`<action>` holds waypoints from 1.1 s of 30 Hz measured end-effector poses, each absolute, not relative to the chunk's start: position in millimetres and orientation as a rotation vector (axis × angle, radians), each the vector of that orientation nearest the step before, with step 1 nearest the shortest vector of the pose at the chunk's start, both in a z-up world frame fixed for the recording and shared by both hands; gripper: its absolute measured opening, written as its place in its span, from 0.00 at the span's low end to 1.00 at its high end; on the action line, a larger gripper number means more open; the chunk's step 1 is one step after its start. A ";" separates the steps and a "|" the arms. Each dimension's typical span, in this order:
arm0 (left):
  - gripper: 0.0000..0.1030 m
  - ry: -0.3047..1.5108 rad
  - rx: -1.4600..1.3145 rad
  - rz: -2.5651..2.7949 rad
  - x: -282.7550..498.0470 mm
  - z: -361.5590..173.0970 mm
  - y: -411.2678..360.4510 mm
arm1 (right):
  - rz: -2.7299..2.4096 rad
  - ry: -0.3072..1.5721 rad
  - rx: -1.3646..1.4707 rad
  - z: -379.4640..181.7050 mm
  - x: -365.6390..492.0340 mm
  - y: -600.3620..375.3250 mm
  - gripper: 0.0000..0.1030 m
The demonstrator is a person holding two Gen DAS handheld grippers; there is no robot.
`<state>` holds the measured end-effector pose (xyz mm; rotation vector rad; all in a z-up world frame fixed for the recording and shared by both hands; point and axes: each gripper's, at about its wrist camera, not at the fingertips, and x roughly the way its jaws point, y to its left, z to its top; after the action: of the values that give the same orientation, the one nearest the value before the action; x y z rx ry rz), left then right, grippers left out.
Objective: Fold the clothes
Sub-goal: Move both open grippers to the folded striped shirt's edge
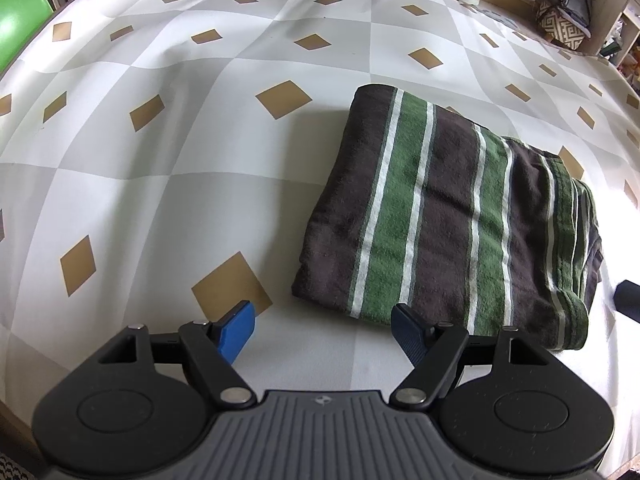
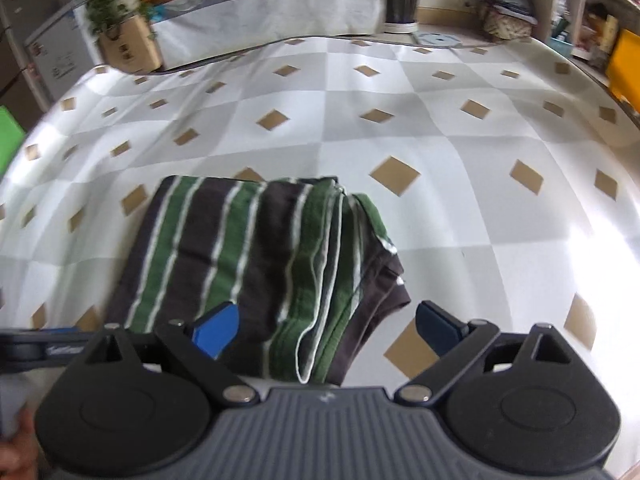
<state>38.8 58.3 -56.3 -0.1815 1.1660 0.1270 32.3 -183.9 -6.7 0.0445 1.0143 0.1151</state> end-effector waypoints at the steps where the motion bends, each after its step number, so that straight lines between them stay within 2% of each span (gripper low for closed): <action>1: 0.72 1.167 -0.185 0.127 39.3 -56.7 58.3 | 0.129 1.023 0.030 -2.2 33.5 -185.8 0.93; 11: 0.73 1.188 -0.148 0.114 49.1 -58.5 47.1 | 0.201 1.059 0.210 -7.4 50.3 -207.5 0.89; 20: 0.73 1.196 -0.041 0.022 67.0 -41.2 35.0 | 0.186 1.066 0.194 -16.5 59.4 -210.3 0.83; 24: 0.73 1.193 0.035 -0.018 68.6 -41.4 28.3 | 0.186 1.051 0.163 -15.9 59.1 -207.0 0.83; 29: 0.73 1.238 -0.040 -0.031 70.7 -53.8 30.0 | 0.175 1.090 0.153 -23.2 61.6 -205.3 0.83; 33: 0.73 1.236 0.001 -0.034 72.9 -58.6 20.9 | 0.177 1.108 0.128 -30.0 64.2 -199.0 0.83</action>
<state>72.9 20.9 -58.6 0.0009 1.2360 -0.0340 64.2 -199.0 -30.0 0.1281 1.1079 0.1774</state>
